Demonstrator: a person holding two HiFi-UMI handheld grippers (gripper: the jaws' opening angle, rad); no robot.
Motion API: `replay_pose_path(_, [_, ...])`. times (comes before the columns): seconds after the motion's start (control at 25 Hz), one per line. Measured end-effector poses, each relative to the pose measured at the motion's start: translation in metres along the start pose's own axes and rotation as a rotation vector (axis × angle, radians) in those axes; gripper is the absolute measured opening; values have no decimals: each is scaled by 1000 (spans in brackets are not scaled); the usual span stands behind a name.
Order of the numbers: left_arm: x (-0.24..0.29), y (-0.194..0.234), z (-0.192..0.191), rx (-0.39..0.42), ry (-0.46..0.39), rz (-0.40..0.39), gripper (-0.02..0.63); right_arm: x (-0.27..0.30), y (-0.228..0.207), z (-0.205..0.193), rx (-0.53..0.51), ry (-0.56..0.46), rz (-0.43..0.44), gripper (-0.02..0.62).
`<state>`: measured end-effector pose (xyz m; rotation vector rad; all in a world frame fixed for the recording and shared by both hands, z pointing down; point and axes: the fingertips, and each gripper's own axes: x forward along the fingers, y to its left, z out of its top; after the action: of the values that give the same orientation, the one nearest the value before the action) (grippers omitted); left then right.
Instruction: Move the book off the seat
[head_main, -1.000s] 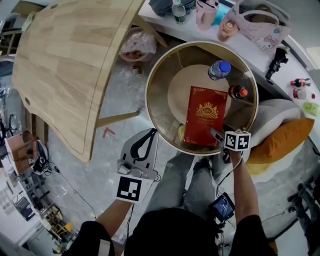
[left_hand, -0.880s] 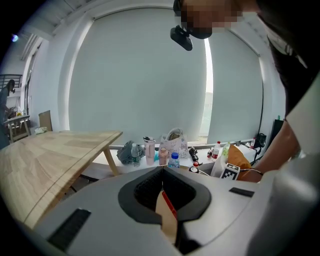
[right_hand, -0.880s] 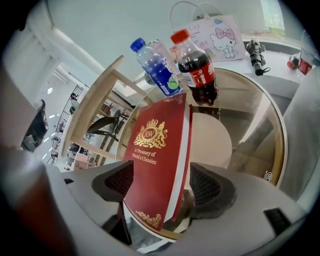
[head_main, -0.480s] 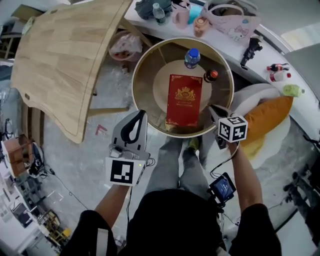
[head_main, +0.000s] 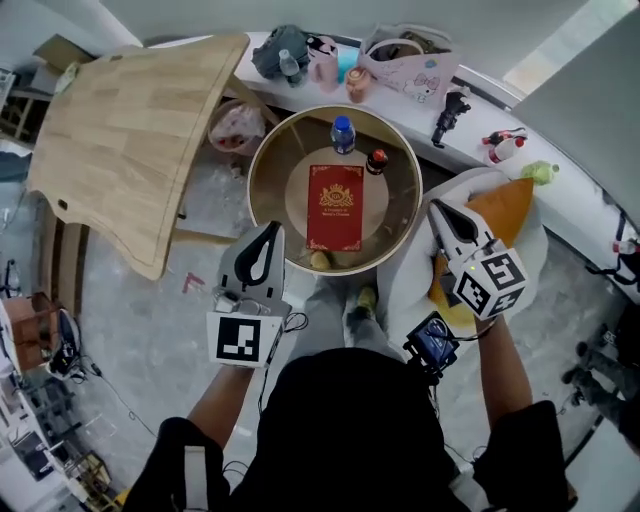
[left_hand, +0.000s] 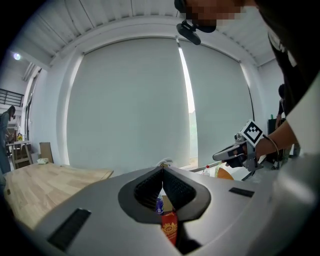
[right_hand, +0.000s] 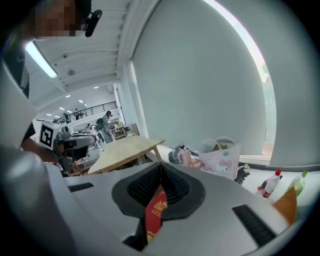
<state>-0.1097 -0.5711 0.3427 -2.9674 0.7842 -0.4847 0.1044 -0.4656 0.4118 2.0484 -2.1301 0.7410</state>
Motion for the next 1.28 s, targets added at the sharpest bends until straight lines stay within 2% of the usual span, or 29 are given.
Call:
replay_pose_path(0.28, [-38, -30, 52, 1, -127, 7, 12, -100, 12, 70, -130, -136, -37, 15])
replay_pose_path(0.44, [-57, -45, 68, -12, -178, 17, 12, -144, 16, 88, -176, -188, -90, 15])
replay_pose_path(0.56, [-68, -47, 74, -23, -208, 31, 12, -166, 14, 93, -160, -232, -129, 15])
replay_pose_path(0.76, [-77, -45, 76, 9, -206, 43, 12, -180, 14, 93, -150, -257, -145, 15])
replay_pose_path(1.0, [-87, -44, 77, 27, -213, 46, 13, -175, 24, 88, -165, -241, -153, 15])
replay_pose_path(1.28, [-92, -47, 84, -13, -240, 57, 12, -168, 30, 82, -155, -237, -134, 15])
